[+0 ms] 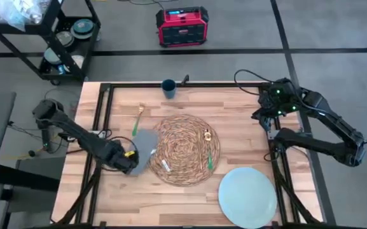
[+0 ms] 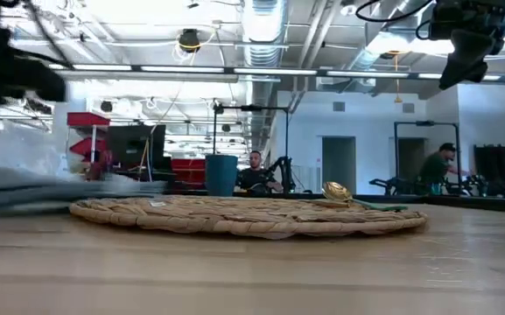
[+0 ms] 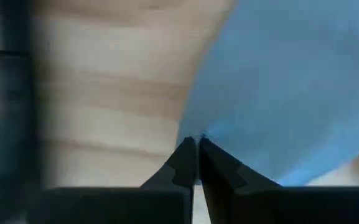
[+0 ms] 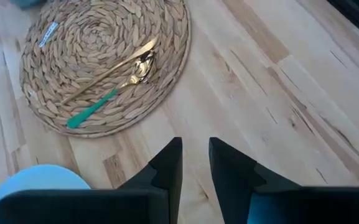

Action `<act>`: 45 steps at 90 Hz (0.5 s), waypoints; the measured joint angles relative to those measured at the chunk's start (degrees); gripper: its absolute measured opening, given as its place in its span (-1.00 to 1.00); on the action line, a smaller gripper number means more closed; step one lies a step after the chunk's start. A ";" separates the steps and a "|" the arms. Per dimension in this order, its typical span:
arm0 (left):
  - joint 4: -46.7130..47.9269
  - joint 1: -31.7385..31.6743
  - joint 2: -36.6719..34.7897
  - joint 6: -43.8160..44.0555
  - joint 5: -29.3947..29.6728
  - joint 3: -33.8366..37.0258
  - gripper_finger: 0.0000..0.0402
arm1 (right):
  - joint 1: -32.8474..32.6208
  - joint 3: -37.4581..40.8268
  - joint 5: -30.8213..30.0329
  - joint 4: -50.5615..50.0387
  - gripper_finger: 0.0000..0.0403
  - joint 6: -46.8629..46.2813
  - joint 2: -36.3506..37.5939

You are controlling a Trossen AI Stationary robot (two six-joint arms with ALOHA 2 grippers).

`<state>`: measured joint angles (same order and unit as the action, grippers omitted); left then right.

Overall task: Set table place
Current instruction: Move the gray table napkin to the left of the brown tablemat

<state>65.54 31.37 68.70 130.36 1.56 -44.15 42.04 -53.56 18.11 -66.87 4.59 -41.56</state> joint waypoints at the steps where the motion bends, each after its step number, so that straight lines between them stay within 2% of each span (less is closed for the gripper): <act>1: 0.30 -0.02 -0.47 -0.01 0.46 -0.17 -1.00 | -0.01 0.00 0.00 0.01 -0.67 0.03 0.00; 13: 7.21 -2.49 -5.81 -0.48 4.00 -0.23 -1.00 | 0.00 0.02 0.03 0.68 -0.67 -0.03 -0.34; 27: 9.05 -4.58 -8.55 -0.79 6.69 0.16 -1.00 | 0.00 0.02 0.03 1.84 -0.67 -0.49 -0.39; 34: 4.66 -4.74 -9.33 -0.72 6.60 1.79 -1.00 | 0.00 0.02 0.02 2.67 -0.67 -1.70 -0.39; 45: -10.09 -4.74 -6.23 -0.85 6.40 5.53 -1.00 | 0.00 0.02 0.02 2.88 -0.67 -2.19 -0.35</act>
<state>55.45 26.63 62.47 129.51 7.97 -38.61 42.03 -53.54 18.13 -63.99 2.39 -41.91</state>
